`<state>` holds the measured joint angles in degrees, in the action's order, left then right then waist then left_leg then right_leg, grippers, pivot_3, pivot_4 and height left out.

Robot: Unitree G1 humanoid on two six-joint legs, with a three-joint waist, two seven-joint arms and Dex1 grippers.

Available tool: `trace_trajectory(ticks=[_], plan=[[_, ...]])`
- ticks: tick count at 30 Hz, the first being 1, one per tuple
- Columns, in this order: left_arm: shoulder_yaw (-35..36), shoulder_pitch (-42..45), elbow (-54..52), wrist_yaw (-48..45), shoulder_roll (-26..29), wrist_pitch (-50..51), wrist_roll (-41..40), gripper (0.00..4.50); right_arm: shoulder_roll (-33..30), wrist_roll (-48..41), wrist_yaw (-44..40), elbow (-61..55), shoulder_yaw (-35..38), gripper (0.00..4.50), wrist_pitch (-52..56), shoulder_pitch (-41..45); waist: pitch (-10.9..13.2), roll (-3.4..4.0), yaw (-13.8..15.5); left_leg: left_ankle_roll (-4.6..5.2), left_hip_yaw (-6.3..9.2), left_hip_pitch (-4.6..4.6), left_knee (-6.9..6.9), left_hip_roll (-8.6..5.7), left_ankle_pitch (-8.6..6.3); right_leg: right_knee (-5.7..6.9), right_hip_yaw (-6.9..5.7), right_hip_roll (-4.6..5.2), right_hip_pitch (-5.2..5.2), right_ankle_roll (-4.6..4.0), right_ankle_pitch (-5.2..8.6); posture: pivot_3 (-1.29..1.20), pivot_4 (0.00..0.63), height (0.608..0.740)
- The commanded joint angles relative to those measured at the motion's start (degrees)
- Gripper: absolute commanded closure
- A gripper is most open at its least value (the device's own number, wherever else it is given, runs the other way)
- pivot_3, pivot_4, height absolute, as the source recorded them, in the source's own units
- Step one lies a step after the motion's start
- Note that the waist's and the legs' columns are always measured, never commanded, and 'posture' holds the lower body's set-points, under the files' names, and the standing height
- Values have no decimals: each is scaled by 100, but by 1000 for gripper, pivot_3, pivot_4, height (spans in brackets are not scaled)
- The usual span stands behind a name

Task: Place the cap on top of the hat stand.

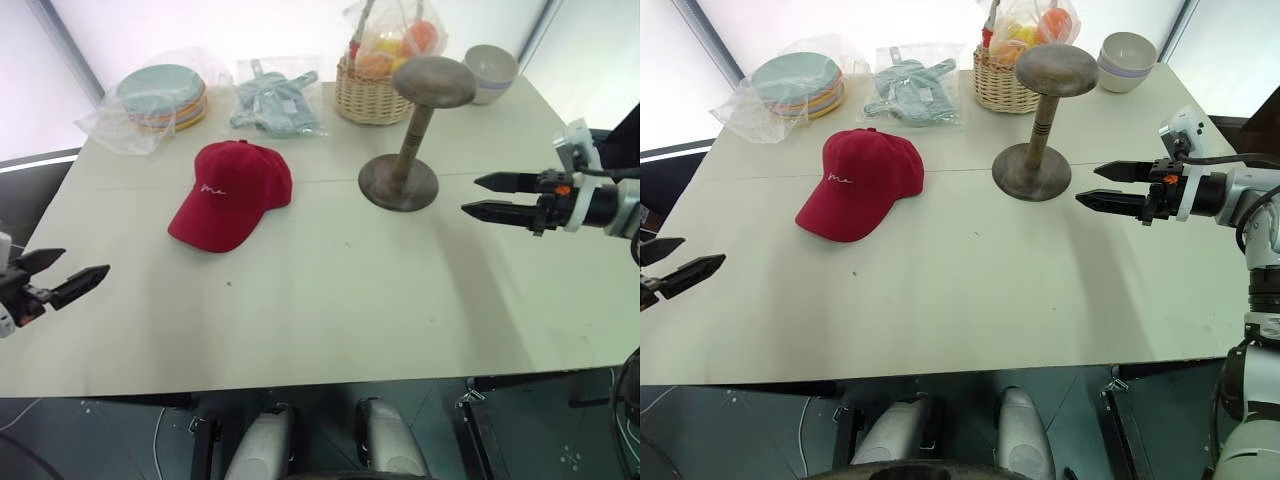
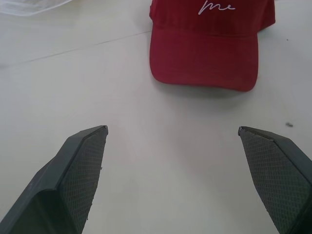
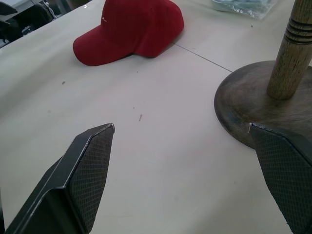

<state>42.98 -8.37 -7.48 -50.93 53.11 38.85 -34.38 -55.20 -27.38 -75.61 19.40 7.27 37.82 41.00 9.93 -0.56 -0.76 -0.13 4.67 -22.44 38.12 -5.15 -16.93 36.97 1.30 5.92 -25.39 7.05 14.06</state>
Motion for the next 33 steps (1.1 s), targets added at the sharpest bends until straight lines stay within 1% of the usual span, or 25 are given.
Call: trace_trajectory(ticks=[1, 22, 30, 33], plan=[[90, 27, -135, 8, 16, 2, -73, 0, -66, -17, 15, -21, 147, 19, -106, 70, 0, 0, -1, 0, 0, 0, 0, 0, 0, 0, 0, 0, 0, 0, 0, 0, 150, 740], [175, 114, -67, 39, 95, 1, -61, 0, 23, 43, 101, 136, 78, 19, -233, 182, 0, 0, 1, -1, 0, 0, 0, 0, 1, 0, 0, 0, 0, 0, 0, 0, 150, 740], [141, 199, -30, 32, 129, -3, -21, 0, 104, 185, 178, 418, 42, 19, -404, 382, 0, 0, -5, -4, 0, 0, 0, 0, 2, 0, 0, -1, -1, 0, 0, 0, 150, 740], [55, 242, 62, 36, 129, -143, 88, 0, 207, 13, 99, 166, 11, 19, -128, 475, 0, 0, -5, -8, 0, 0, 0, 0, 4, 0, 0, -1, -1, 0, 0, 0, 150, 740]])
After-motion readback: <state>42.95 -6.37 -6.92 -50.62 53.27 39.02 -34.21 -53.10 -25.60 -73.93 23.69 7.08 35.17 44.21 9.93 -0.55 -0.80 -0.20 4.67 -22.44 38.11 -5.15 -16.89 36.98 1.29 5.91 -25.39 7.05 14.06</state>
